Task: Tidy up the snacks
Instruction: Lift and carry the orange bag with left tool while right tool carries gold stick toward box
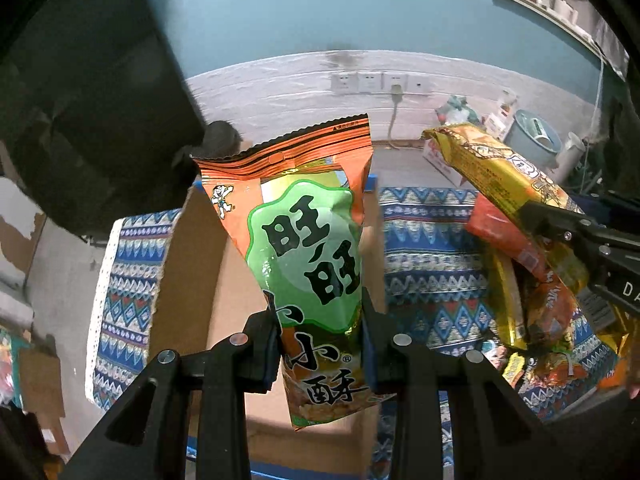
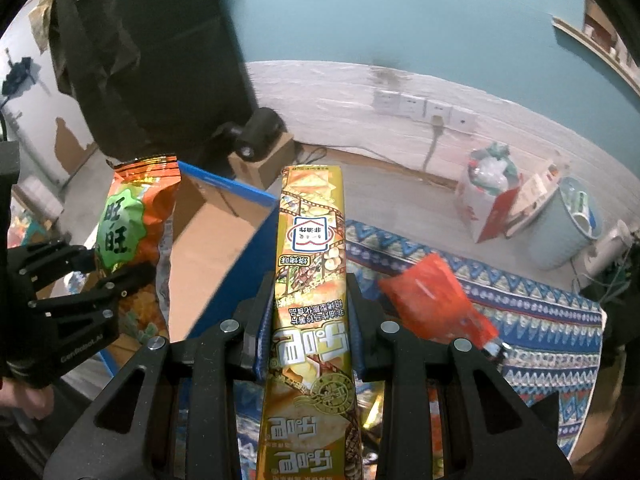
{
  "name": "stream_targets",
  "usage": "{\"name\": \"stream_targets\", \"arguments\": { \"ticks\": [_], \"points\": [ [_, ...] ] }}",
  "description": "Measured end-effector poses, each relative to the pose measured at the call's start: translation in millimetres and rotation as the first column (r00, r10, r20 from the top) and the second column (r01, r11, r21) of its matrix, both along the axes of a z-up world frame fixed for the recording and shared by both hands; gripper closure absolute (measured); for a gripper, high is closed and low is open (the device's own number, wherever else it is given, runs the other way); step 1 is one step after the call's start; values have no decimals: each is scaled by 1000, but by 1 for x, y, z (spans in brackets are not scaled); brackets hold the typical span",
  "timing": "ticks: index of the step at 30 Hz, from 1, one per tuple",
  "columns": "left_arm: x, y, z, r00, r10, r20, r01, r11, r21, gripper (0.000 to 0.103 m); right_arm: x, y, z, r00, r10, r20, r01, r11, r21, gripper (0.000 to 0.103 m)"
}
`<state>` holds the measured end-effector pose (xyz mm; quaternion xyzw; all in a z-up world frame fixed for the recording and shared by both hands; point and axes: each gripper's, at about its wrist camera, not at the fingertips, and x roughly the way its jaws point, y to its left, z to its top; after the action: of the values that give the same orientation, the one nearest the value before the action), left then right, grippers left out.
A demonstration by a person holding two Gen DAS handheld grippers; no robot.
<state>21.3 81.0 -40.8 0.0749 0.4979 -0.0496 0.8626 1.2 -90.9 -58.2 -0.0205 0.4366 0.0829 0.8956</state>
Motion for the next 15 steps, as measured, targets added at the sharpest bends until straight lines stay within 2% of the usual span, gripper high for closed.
{"name": "stream_targets", "arguments": {
  "ticks": [6,15],
  "points": [
    [5,35,-12,998,53,-18,-53,999,13,70,15,33,-6,999,35,-18,-35,999,1,73],
    [18,87,-46,986,139,-93,-135,990,52,70,39,77,-22,994,92,-56,-91,996,4,73]
  ]
}}
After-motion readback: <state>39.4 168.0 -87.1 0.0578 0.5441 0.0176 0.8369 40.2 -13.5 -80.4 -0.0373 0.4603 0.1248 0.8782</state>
